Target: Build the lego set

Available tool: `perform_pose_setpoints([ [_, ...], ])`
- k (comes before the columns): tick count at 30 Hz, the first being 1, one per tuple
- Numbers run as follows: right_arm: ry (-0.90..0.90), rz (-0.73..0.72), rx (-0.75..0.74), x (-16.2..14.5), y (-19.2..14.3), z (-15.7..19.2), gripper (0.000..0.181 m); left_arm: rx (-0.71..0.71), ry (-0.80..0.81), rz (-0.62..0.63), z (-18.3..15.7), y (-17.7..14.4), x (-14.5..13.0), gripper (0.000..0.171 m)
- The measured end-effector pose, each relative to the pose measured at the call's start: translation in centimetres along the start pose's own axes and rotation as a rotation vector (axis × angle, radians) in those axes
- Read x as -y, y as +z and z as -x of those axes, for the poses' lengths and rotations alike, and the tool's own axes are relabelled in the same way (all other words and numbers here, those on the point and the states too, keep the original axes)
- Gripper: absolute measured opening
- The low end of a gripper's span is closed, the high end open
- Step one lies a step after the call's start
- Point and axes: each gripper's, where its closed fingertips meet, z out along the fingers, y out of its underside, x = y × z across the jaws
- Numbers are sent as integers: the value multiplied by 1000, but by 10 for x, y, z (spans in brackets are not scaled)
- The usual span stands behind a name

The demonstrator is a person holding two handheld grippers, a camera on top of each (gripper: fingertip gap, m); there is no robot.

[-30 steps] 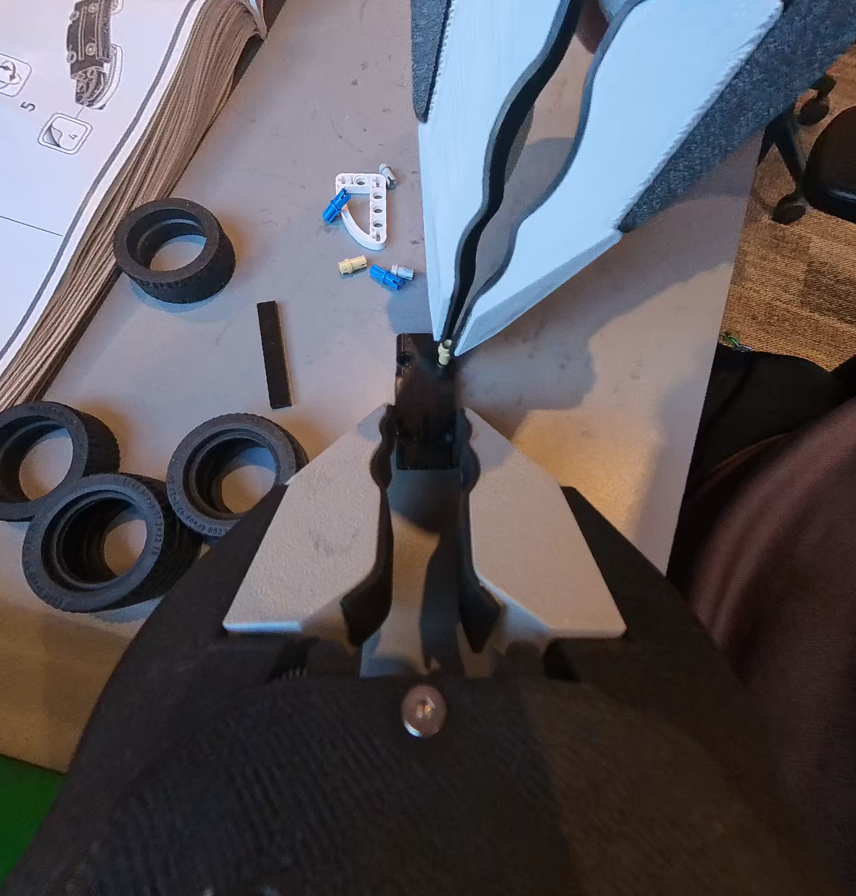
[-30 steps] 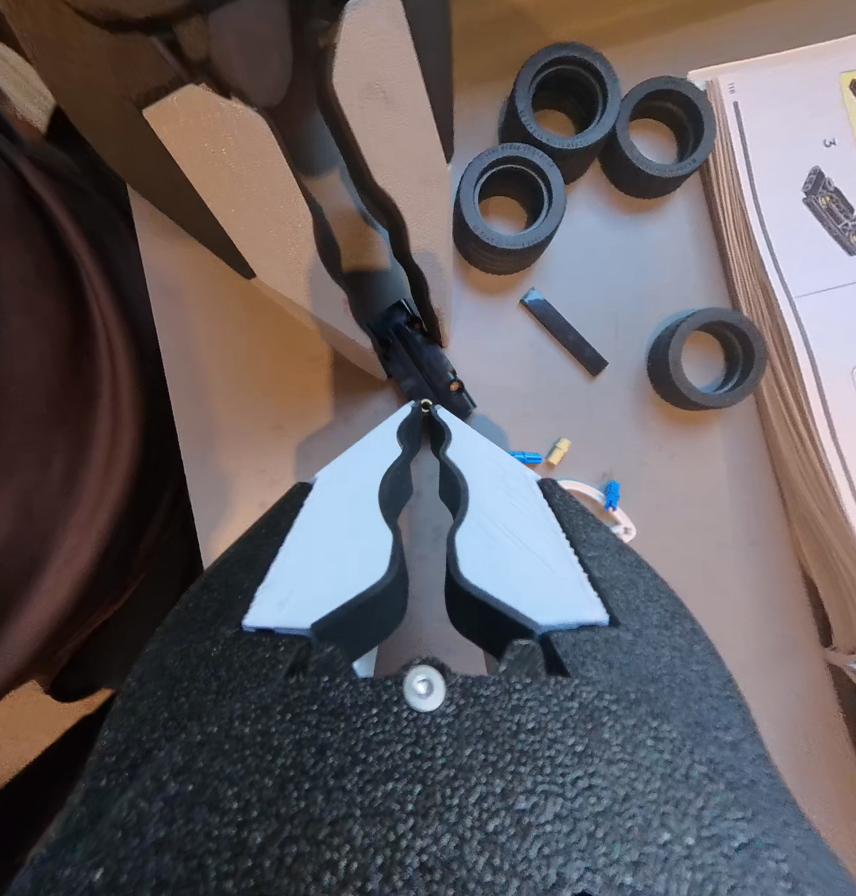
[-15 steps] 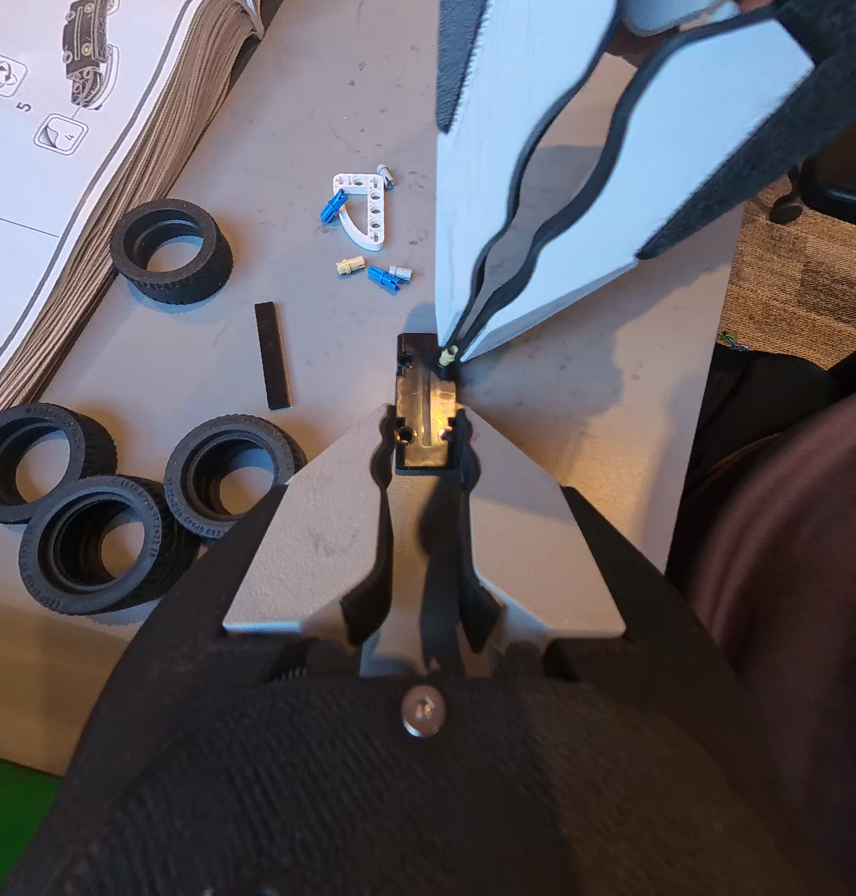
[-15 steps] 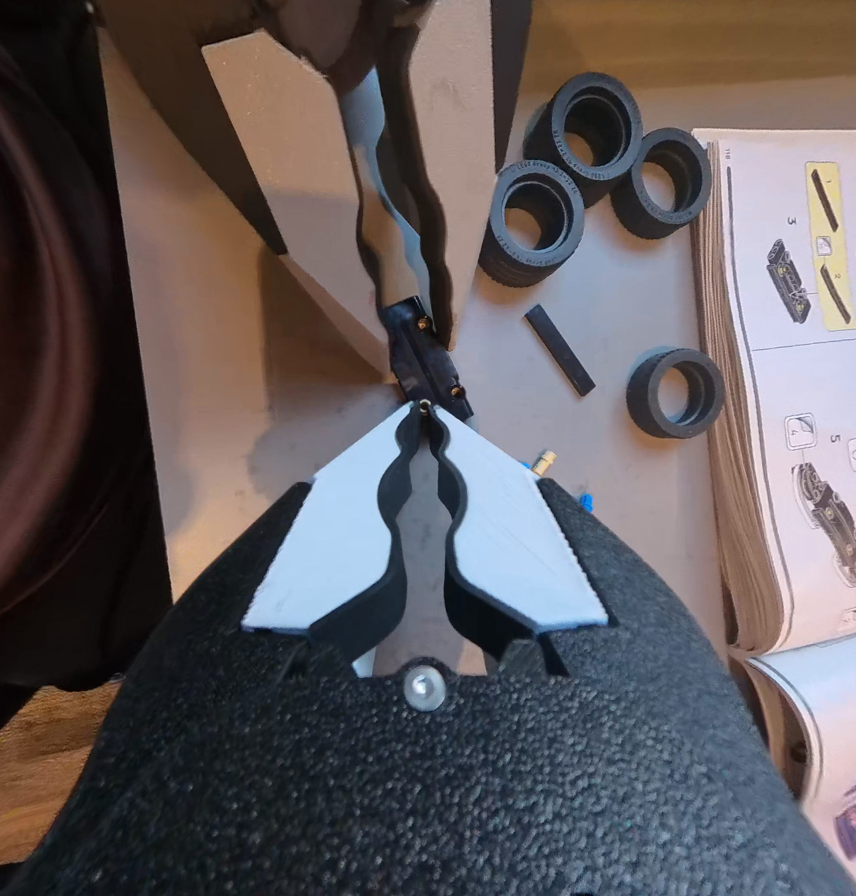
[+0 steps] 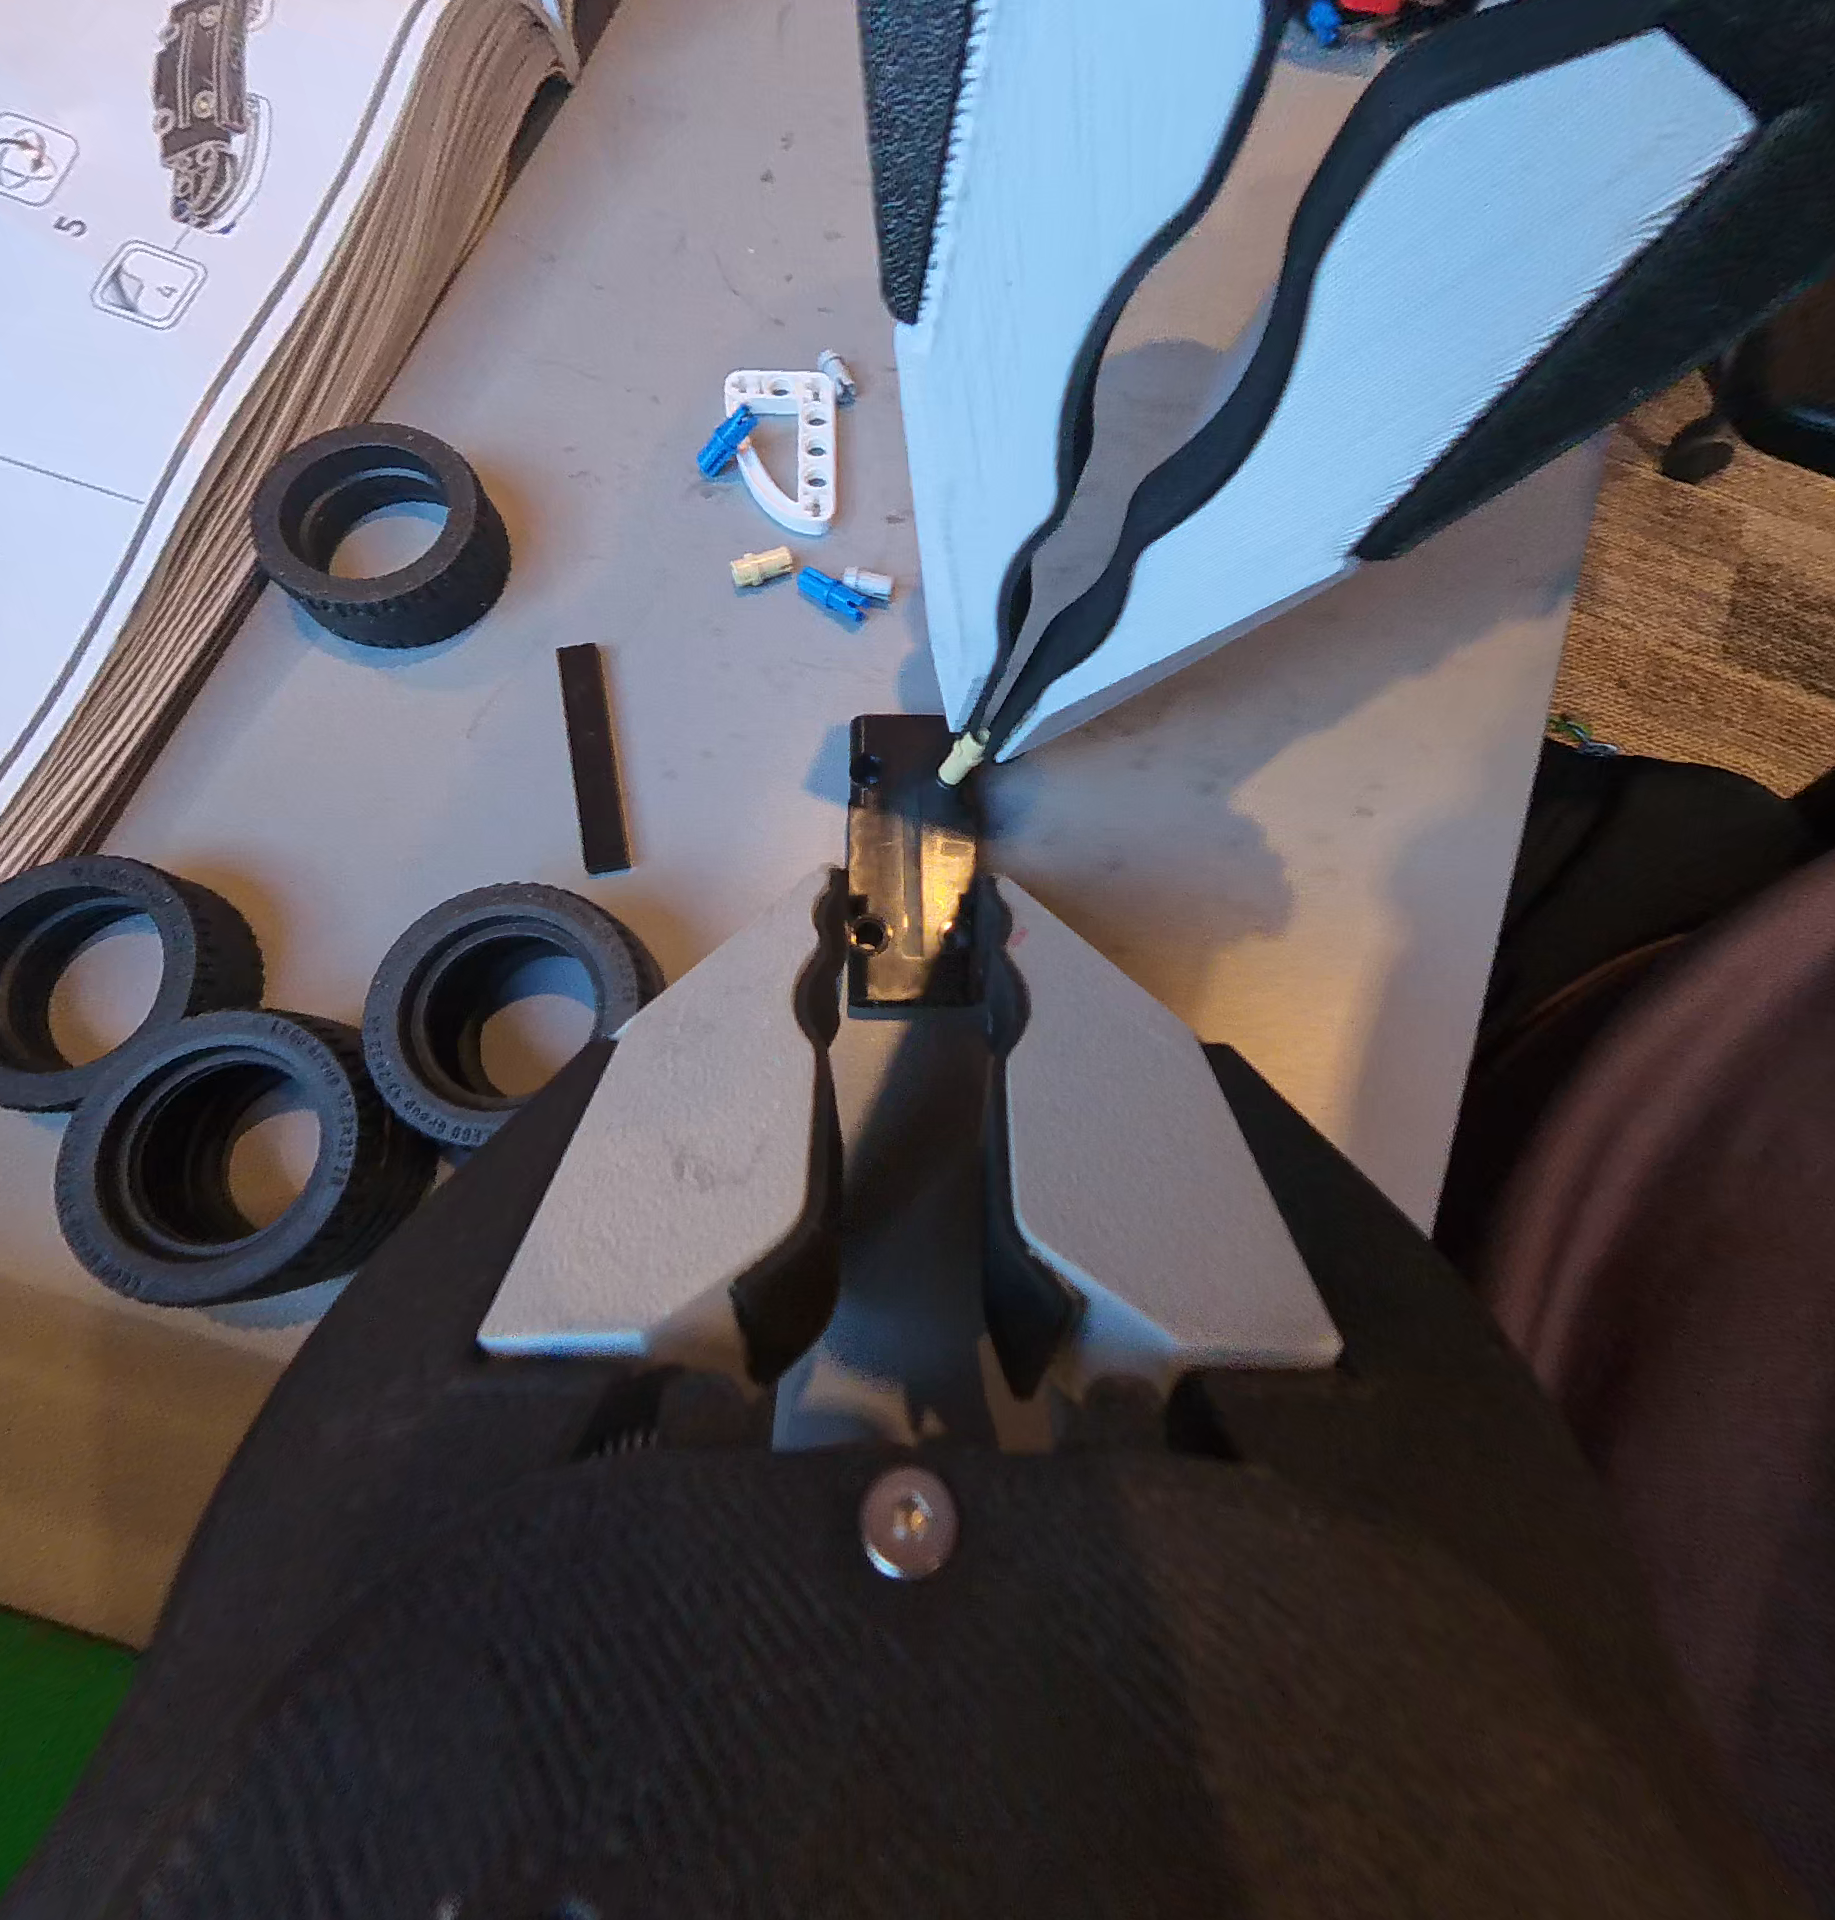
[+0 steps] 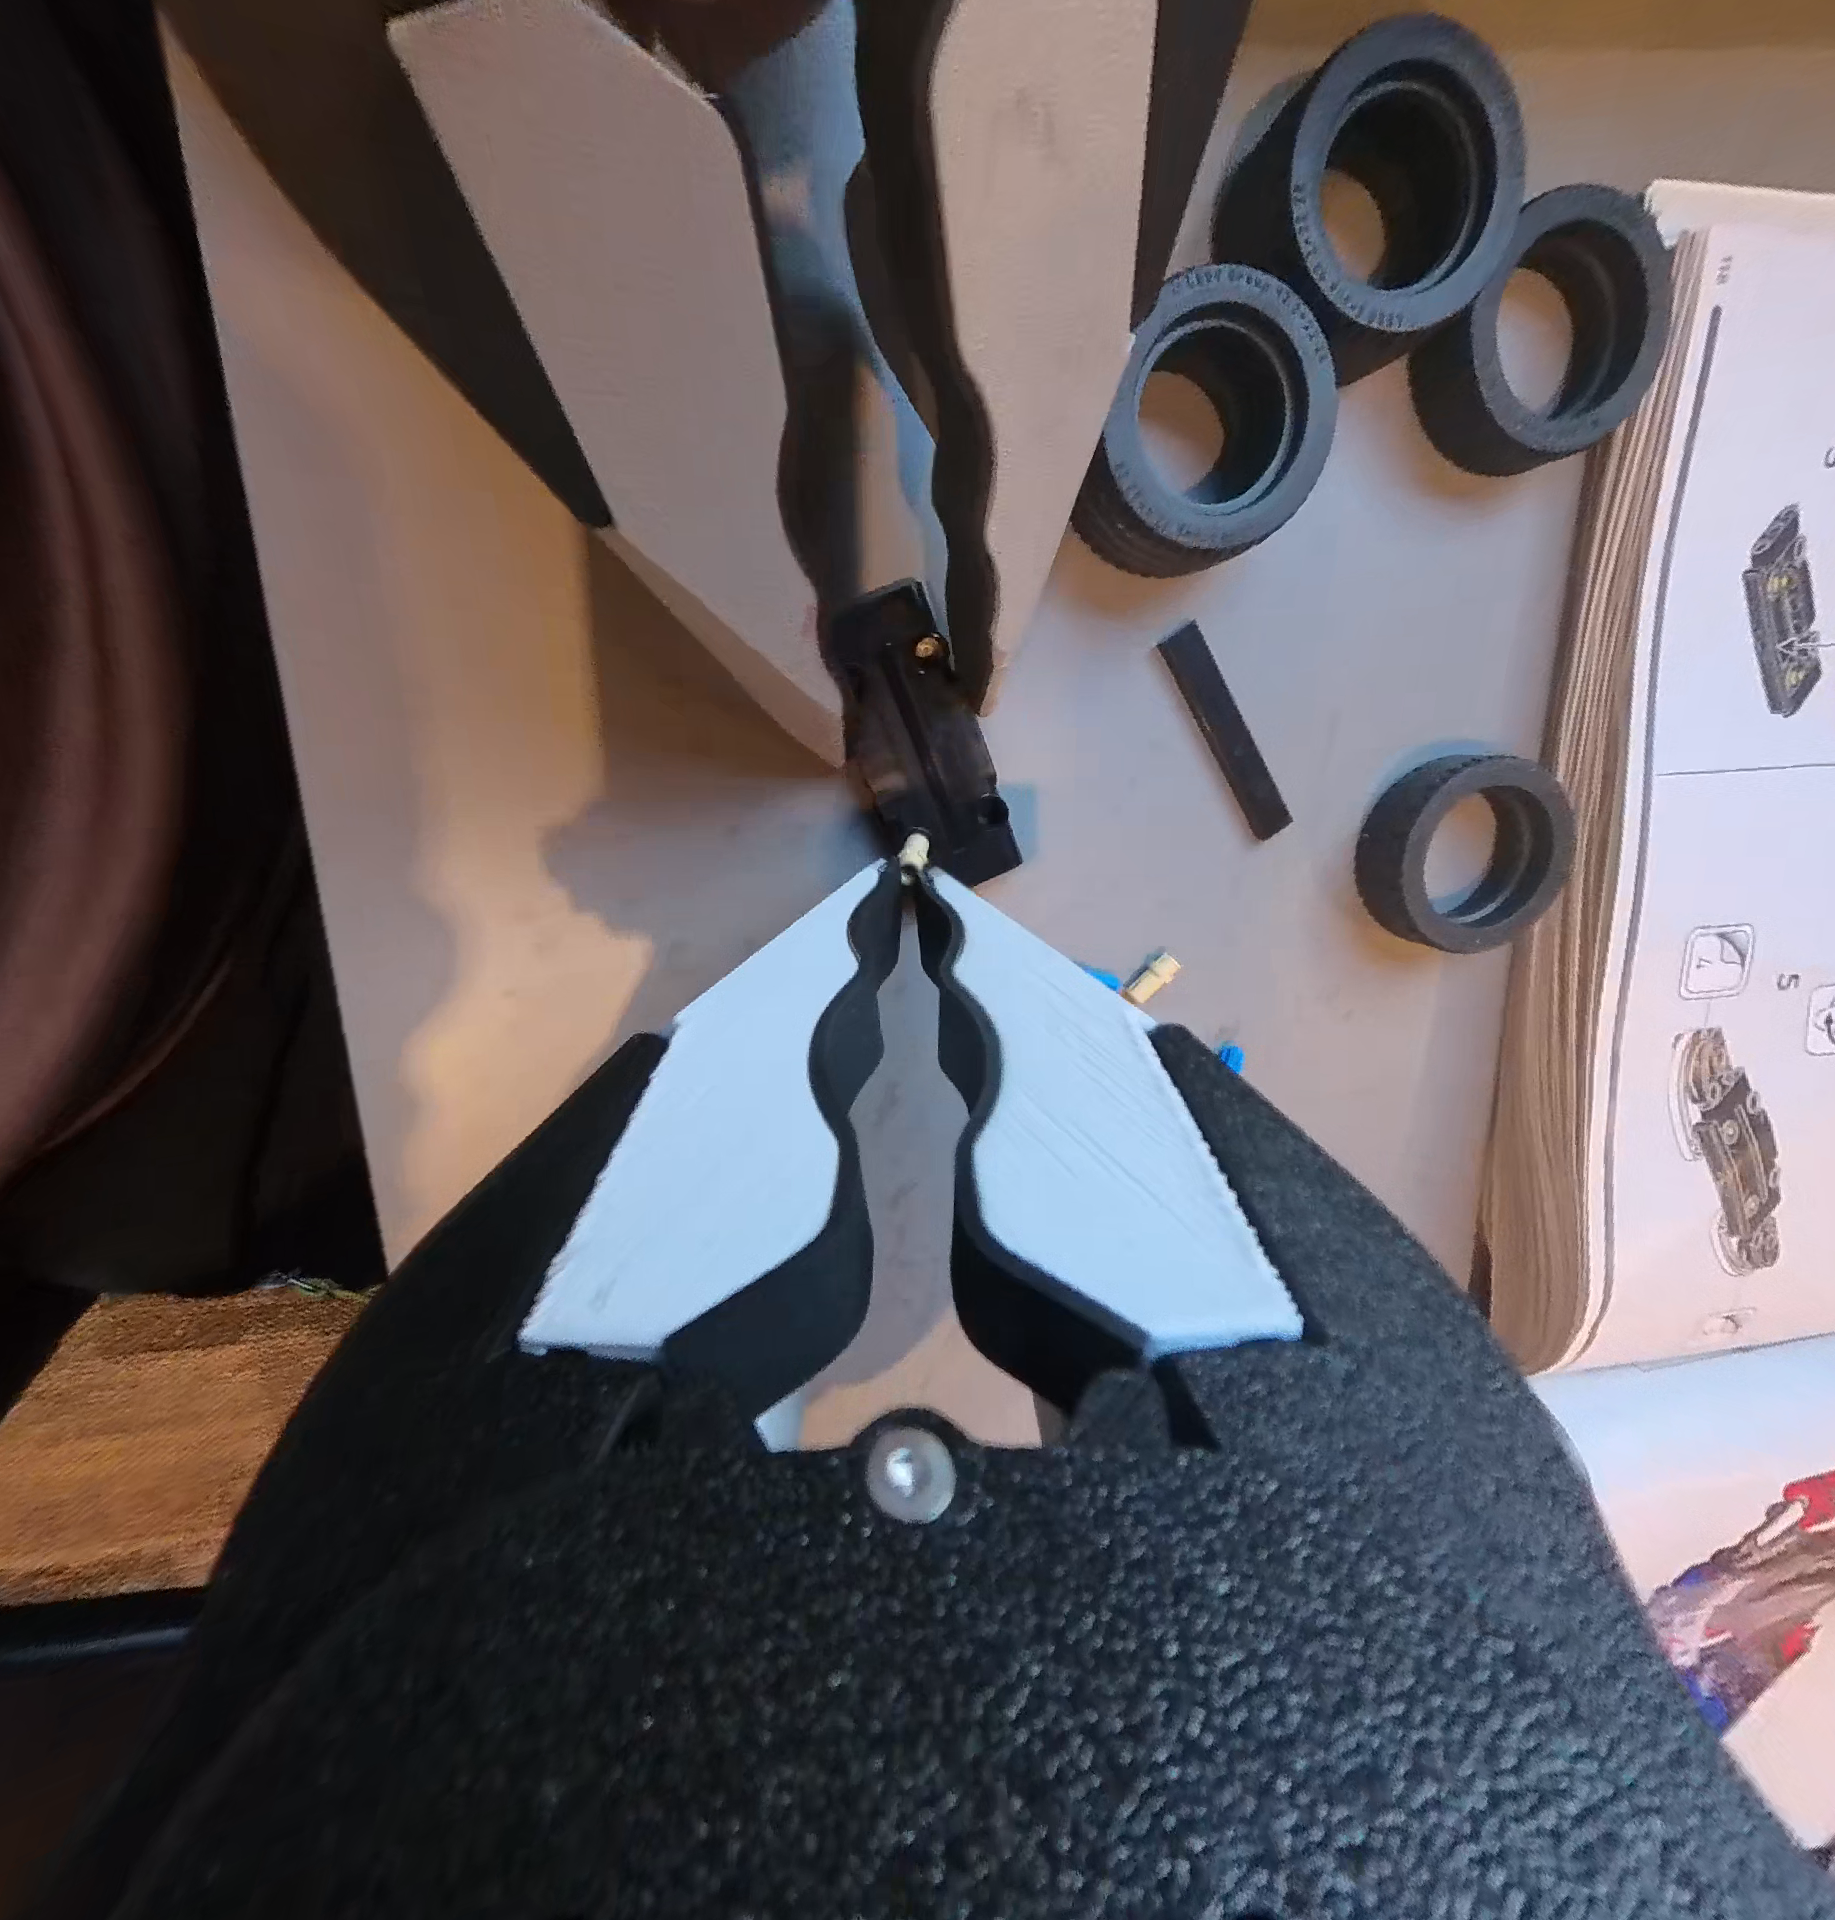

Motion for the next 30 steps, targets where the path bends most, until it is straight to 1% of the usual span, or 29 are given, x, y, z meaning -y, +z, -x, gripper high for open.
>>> perform_pose_setpoints([
  [5, 62, -12, 31, 2, 1, -2, 2, 9, -5, 0, 2, 0, 0, 22],
  [9, 168, -53, 81, 4, 5, -2, 2, 14, -5, 0, 2, 0, 0, 23],
  [11, 165, -43, 87, 3, 7, -2, 2, 10, -11, -1, 2, 0, 0, 22],
  [19, 155, -77, 36, 3, 6, -4, 3, 1, -22, -3, 3, 0, 0, 23],
  [24, 253, -189, 38, 11, -11, -14, 0, 4, -21, -3, 3, 0, 0, 23],
  [26, 245, -186, 30, 10, -8, -13, 0, 3, -21, -3, 3, 0, 0, 23],
  [28, 220, -139, 33, 3, 3, -6, 0, 5, -21, -2, 3, 0, 0, 23],
  [29, 216, -159, 12, 6, 2, -7, 0, 9, -23, -2, 4, 0, 0, 23],
  [30, 221, -149, -1, 4, 1, -9, 0, 9, -23, -3, 4, 0, 0, 23],
])
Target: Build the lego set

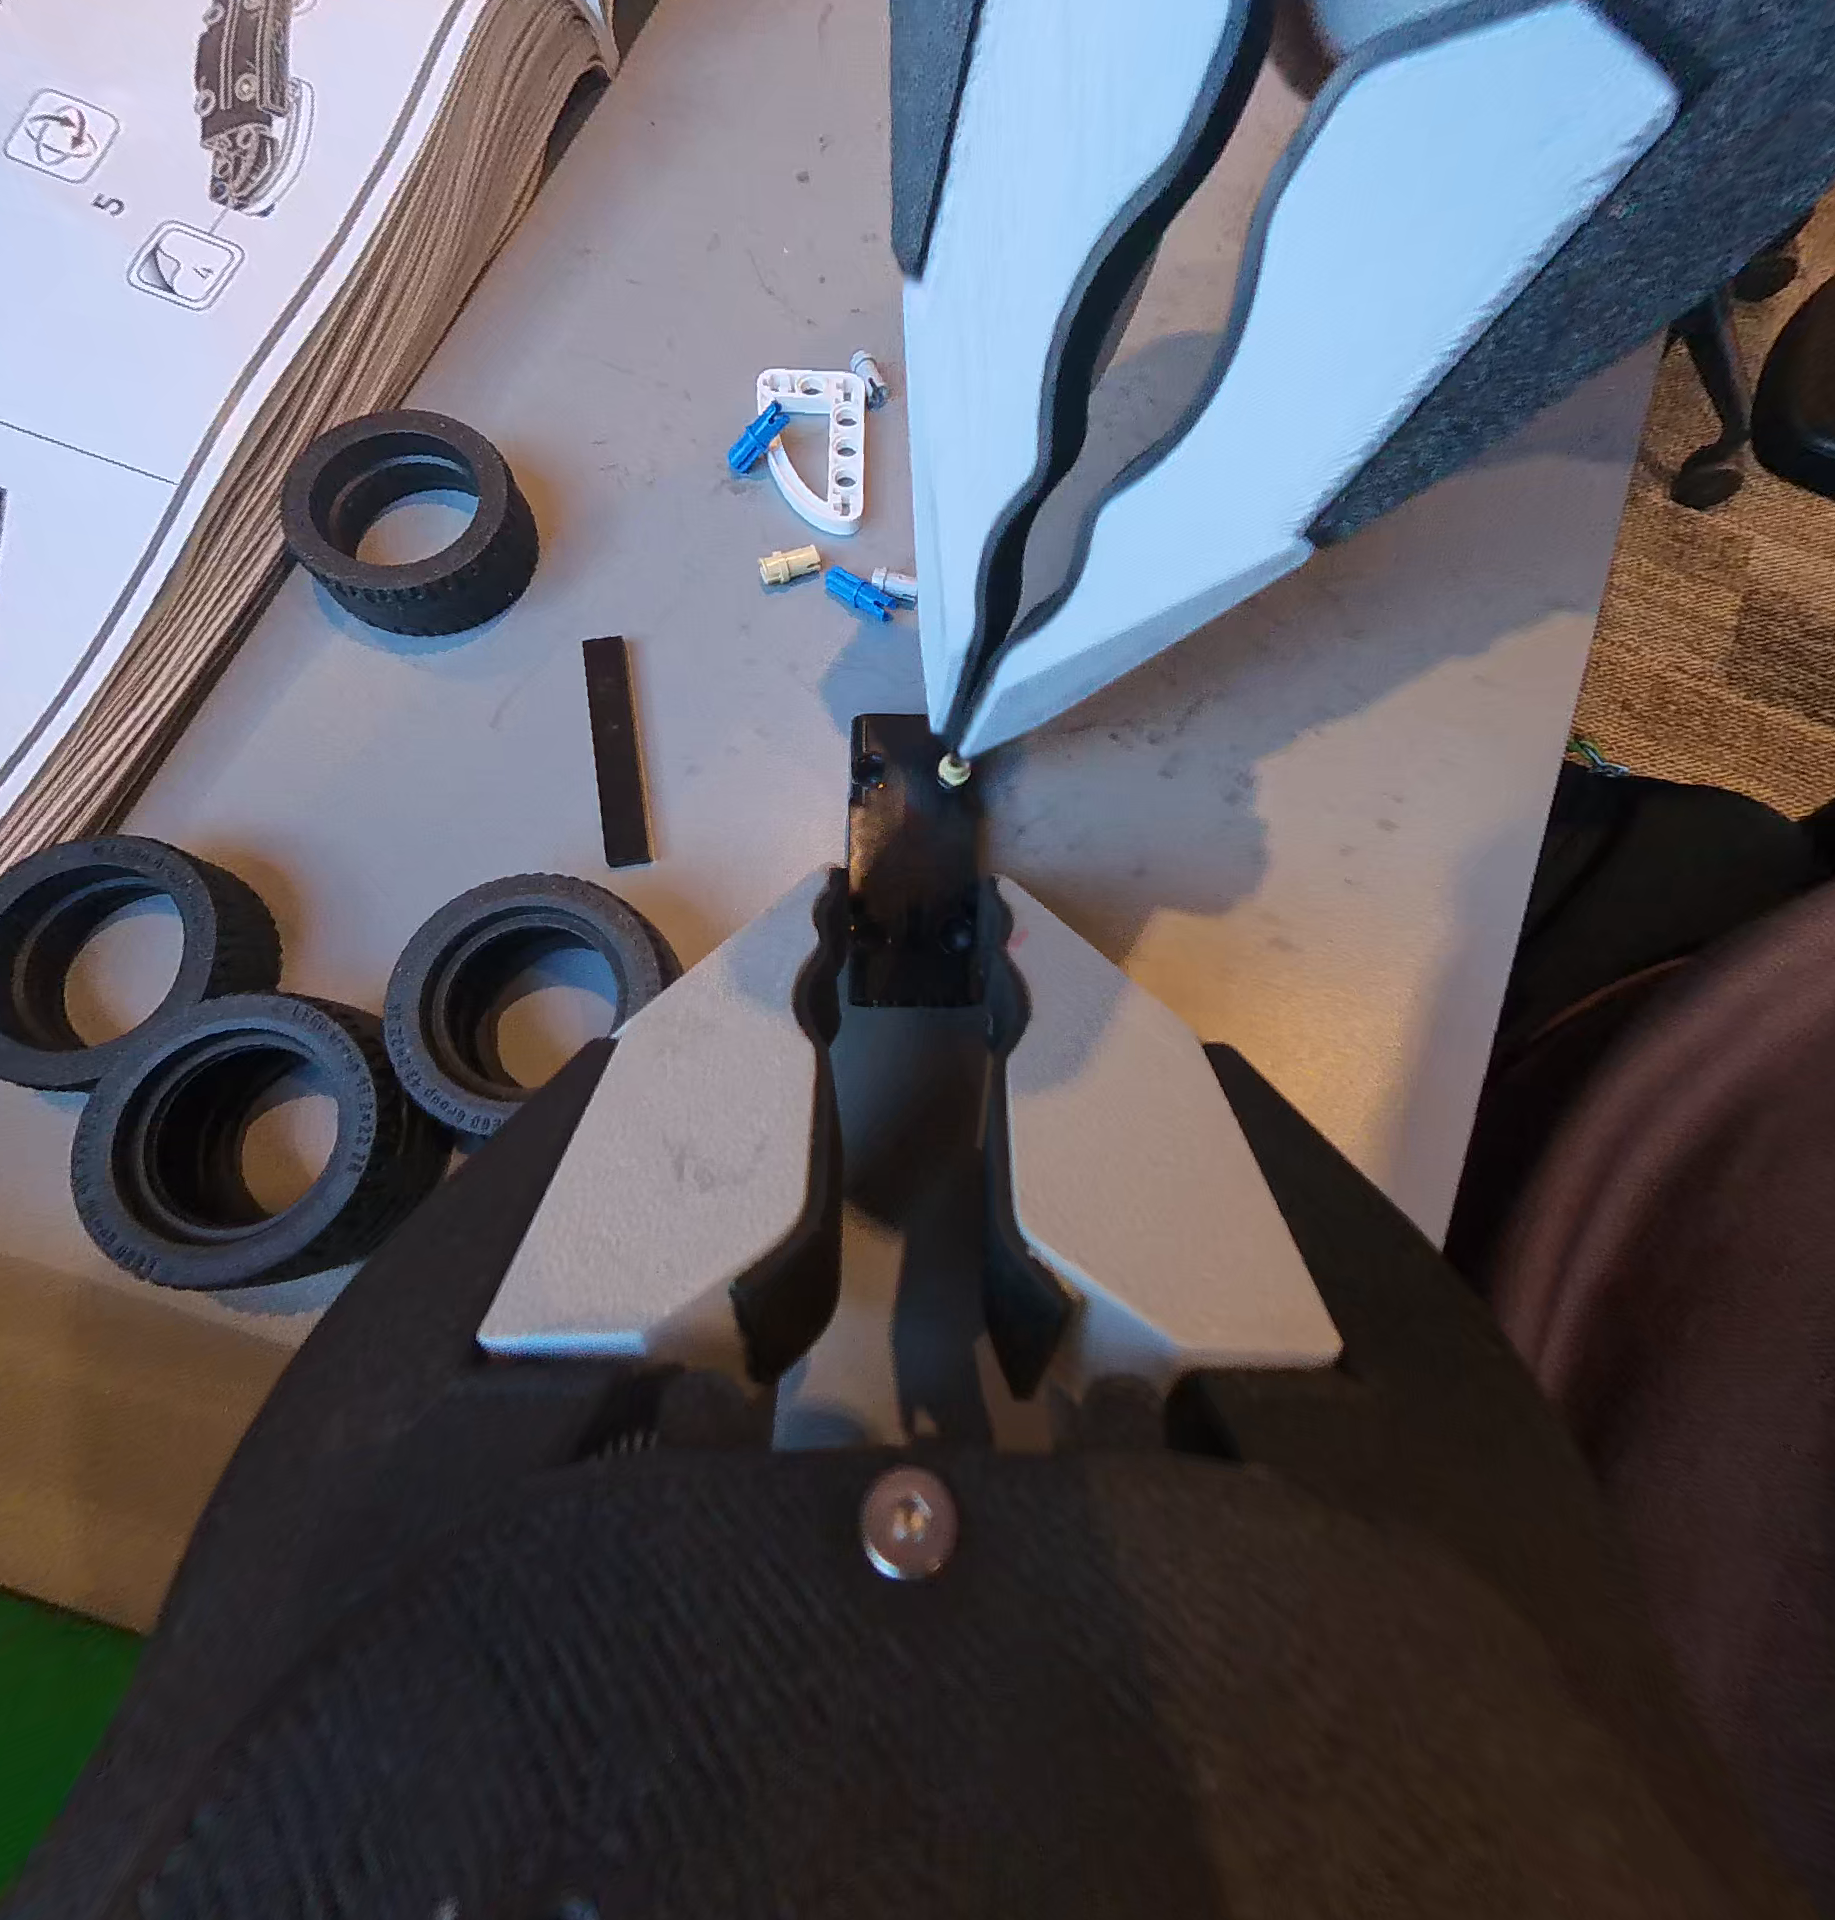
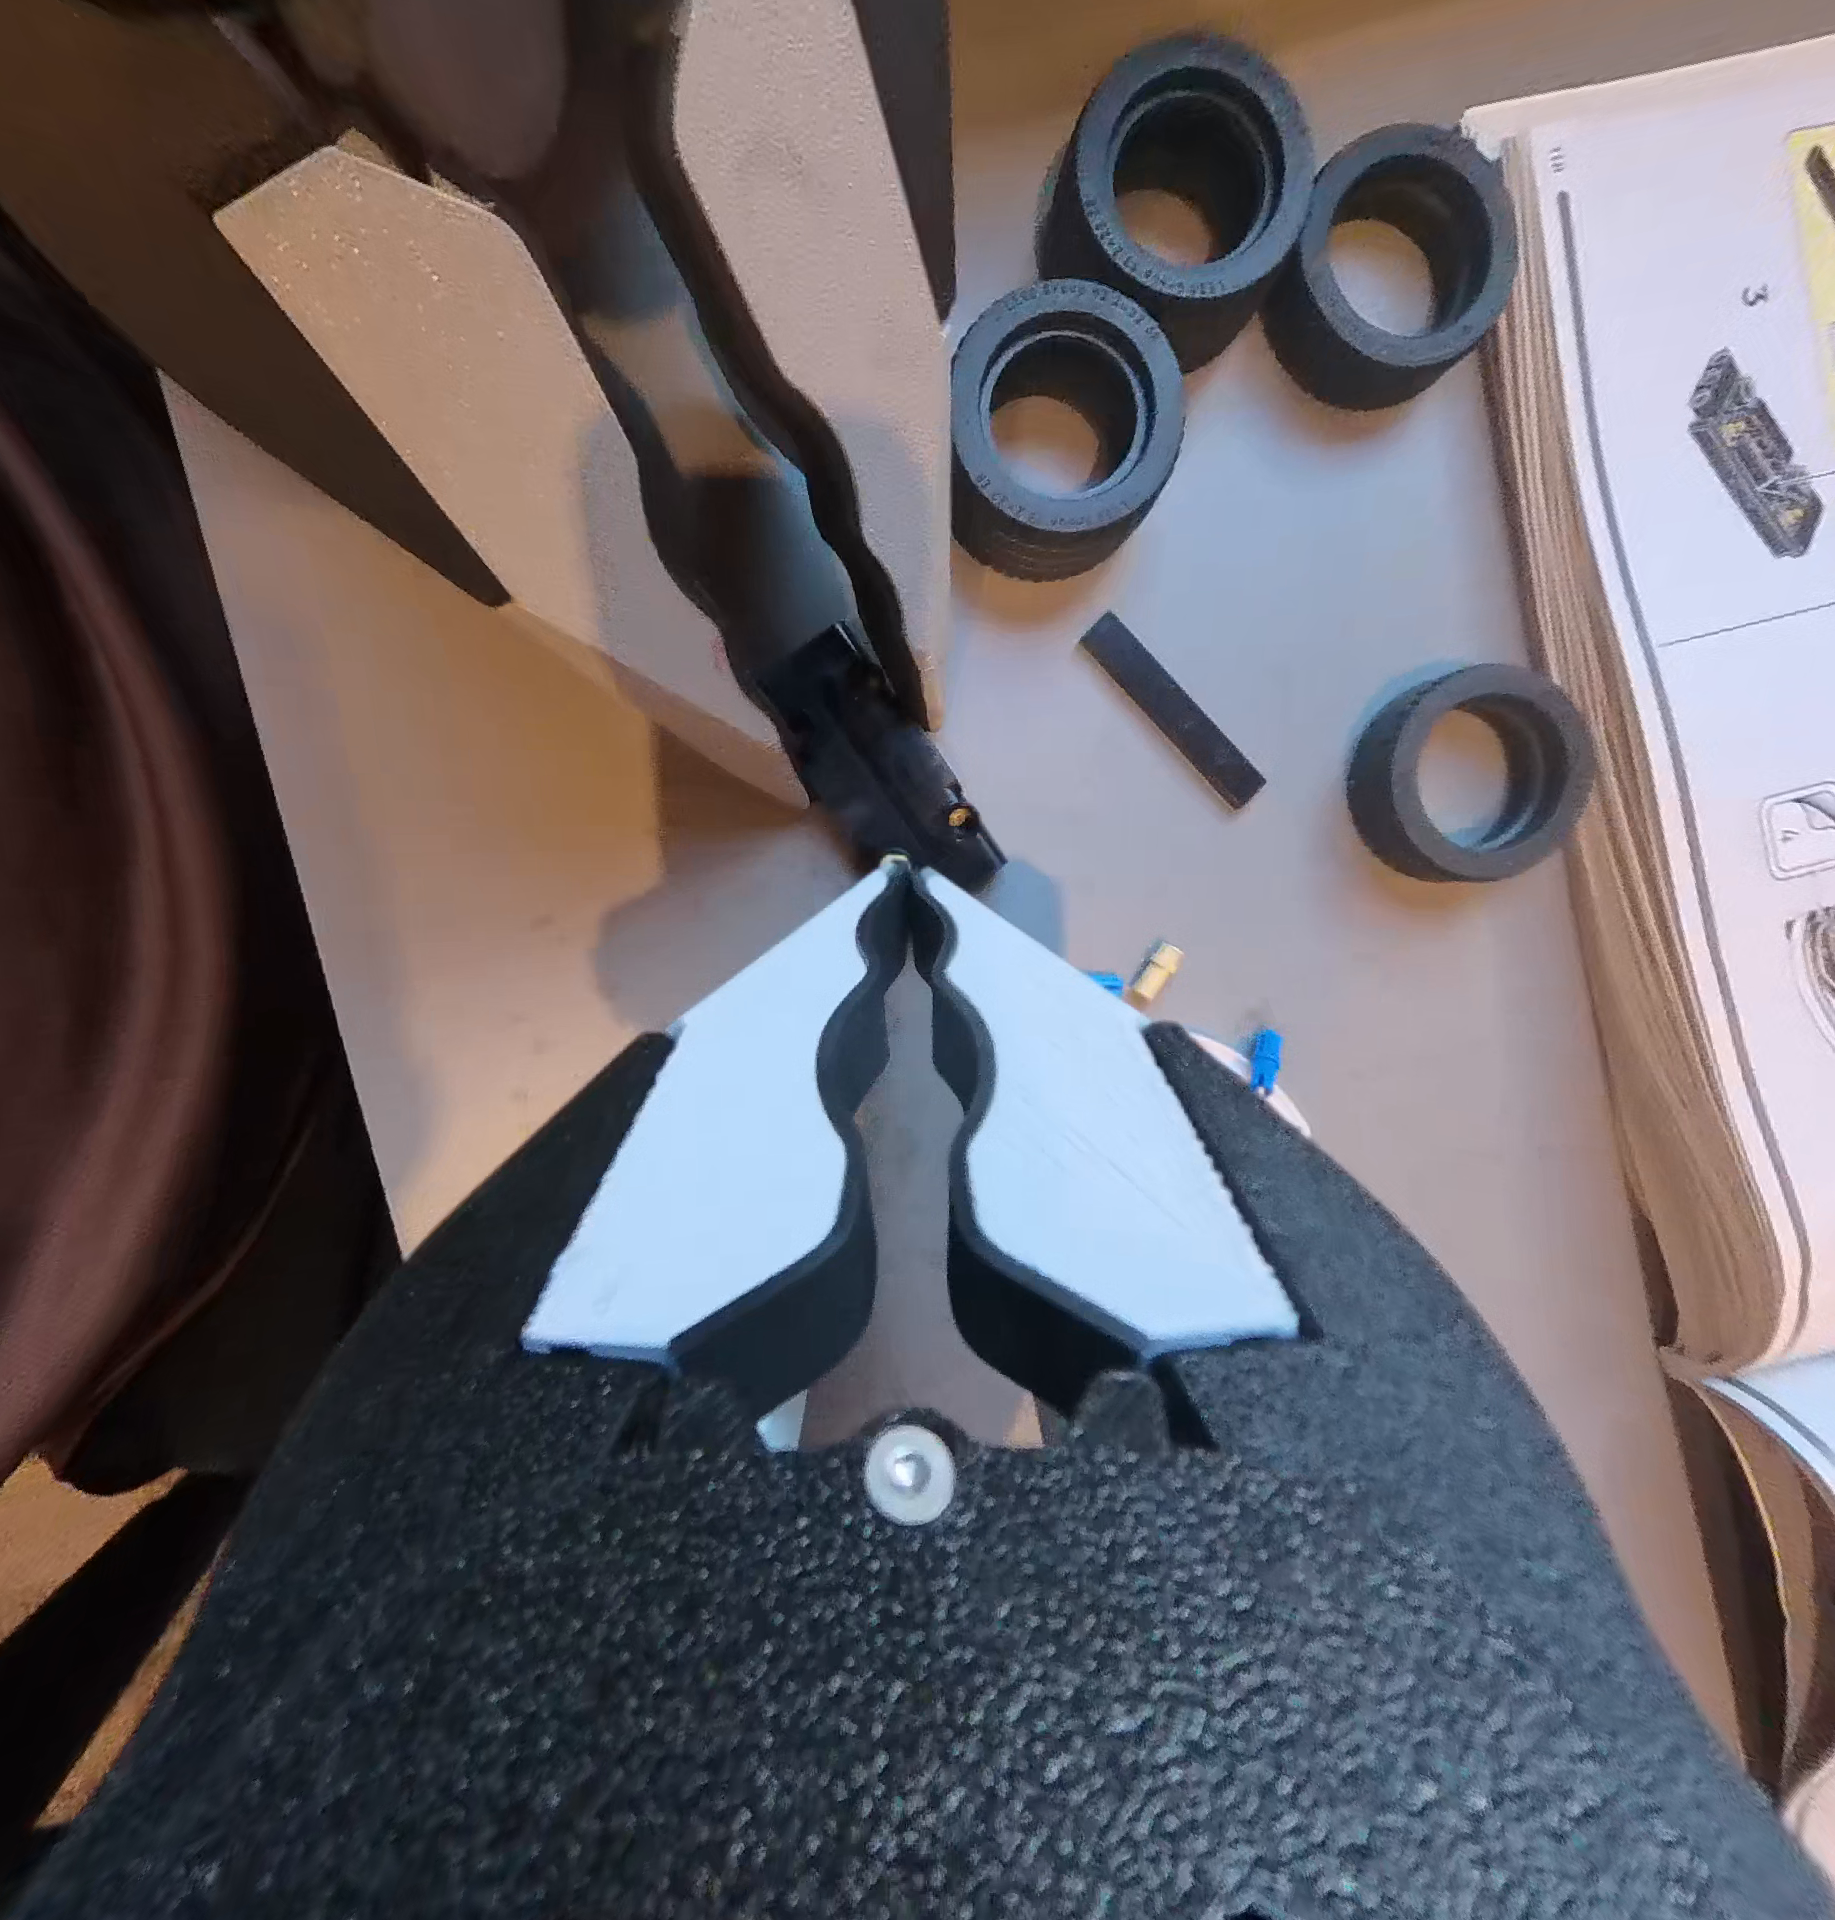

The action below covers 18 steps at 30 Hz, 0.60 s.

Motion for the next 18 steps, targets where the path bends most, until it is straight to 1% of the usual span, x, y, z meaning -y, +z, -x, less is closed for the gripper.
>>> perform_pose_setpoints([
  [2, 38, -62, -37, 7, -7, -6, 0, 8, -4, 0, 1, 0, 0, 23],
  [5, 169, -150, -40, 8, -15, -10, 0, 44, -39, -3, 7, -2, -1, 23],
  [10, 291, -234, -39, 0, -9, 0, 0, 51, -128, -15, 7, -11, -7, 22],
  [12, 311, -260, -23, 4, -4, 6, 0, 45, -169, -24, 6, -14, -9, 23],
  [13, 313, -266, -20, 6, -2, 8, 0, 45, -189, -30, 5, -16, -10, 27],
  [18, 286, -250, -52, 10, 12, 8, 0, 65, -233, -44, 3, -24, -15, 38],
])
